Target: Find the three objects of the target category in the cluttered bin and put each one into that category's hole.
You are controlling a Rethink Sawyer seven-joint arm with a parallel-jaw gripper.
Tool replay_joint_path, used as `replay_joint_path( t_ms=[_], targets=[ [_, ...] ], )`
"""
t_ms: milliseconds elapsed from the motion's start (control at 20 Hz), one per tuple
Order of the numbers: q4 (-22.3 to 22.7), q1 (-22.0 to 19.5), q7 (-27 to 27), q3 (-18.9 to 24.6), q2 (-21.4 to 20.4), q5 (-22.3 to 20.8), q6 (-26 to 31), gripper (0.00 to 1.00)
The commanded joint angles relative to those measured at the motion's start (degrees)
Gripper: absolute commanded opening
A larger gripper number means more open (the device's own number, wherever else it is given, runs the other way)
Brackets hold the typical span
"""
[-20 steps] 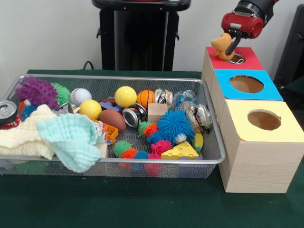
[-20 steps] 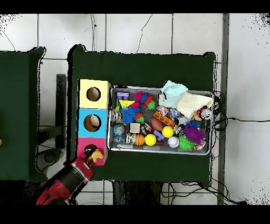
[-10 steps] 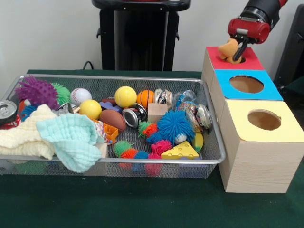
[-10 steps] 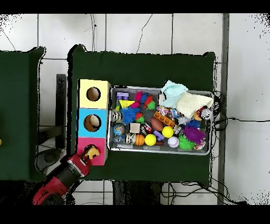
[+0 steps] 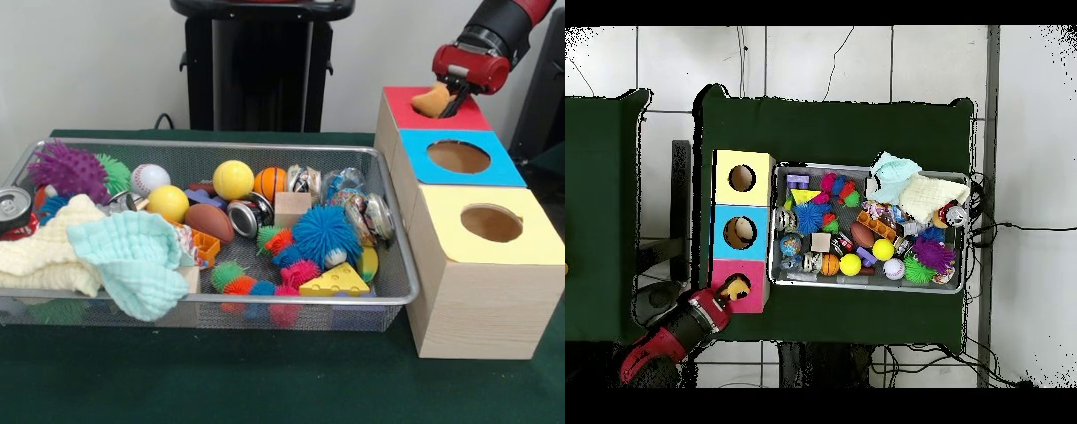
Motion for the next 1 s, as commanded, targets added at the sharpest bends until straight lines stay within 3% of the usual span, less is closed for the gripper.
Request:
replay_joint_path(
  t_ms=[50, 400, 450, 700, 1000],
  targets=[
    [-7.49, -0.93, 7.93, 4.31, 1.84, 2.23, 5.68, 0.00],
    [-5.90, -0.74, 8.46, 5.09, 3.45, 2.59, 1.37, 0.00],
    [-6.03, -0.56, 8.73, 4.71, 3.82, 2.78, 1.57, 1.00],
    [-6.40, 0.18, 10.74, 3.14, 5.18, 3.93, 3.73, 1.00],
    [-5.56, -0.44, 9.63, 4.45, 4.16, 4.10, 0.72, 1.00]
  ],
)
